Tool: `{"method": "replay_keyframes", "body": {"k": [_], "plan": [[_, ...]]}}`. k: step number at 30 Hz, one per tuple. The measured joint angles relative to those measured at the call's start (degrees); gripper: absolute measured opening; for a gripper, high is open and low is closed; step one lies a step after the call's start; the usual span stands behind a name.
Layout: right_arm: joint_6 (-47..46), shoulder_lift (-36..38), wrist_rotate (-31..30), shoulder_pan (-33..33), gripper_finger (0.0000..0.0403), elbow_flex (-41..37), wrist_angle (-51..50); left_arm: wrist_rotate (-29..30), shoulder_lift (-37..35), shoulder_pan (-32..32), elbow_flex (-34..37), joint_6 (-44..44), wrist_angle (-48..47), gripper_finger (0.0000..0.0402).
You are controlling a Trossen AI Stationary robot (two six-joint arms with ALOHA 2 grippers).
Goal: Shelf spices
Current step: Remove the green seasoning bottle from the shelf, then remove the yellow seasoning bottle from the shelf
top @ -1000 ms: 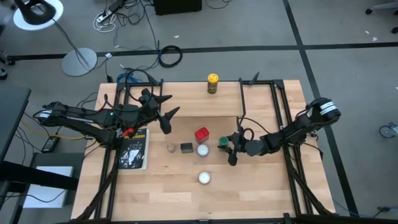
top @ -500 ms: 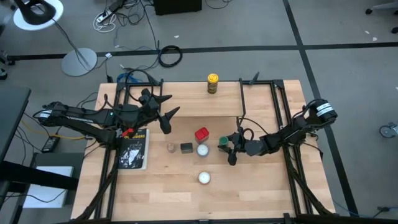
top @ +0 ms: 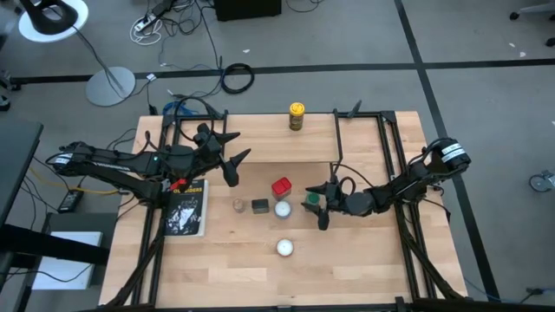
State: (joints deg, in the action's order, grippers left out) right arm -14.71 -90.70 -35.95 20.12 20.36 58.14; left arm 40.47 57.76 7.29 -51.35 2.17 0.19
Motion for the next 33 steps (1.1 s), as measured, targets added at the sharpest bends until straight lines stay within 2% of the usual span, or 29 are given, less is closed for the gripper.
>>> {"method": "replay_keyframes", "body": {"k": [8, 15, 18, 22, 27, 30, 33], "plan": [[9.1, 0.0, 0.1, -0.7, 0.0253, 0.8, 8.4, 0.0, 0.0, 0.0, 0.0, 0.0, 0.0, 0.0284], [21.6, 2.2, 0.1, -2.7, 0.0267, 9.0, 7.3, 0.0, 0.0, 0.0, 0.0, 0.0, 0.1, 0.0284], [25.2, 4.3, -2.1, -4.4, 0.0275, 13.1, 5.4, 0.0, 0.0, 0.0, 0.0, 0.0, 0.1, 0.0284], [24.8, 9.2, -4.8, -7.5, 0.0279, 18.9, -5.4, -0.1, 0.0, 0.0, 0.0, 0.8, 0.1, 0.0284], [21.5, 14.6, -8.7, -13.1, 0.0278, 28.5, -28.2, -1.1, 0.0, 0.0, 0.0, 0.9, 0.1, 0.0284], [17.3, 15.4, -5.3, -18.4, 0.0281, 34.1, -40.3, -1.1, 0.0, 0.0, 0.0, 0.9, 0.1, 0.0284], [15.4, 14.9, 0.0, -23.8, 0.0284, 37.7, -47.1, -1.1, 0.0, 0.0, 0.0, 0.9, 0.1, 0.0284]]}}
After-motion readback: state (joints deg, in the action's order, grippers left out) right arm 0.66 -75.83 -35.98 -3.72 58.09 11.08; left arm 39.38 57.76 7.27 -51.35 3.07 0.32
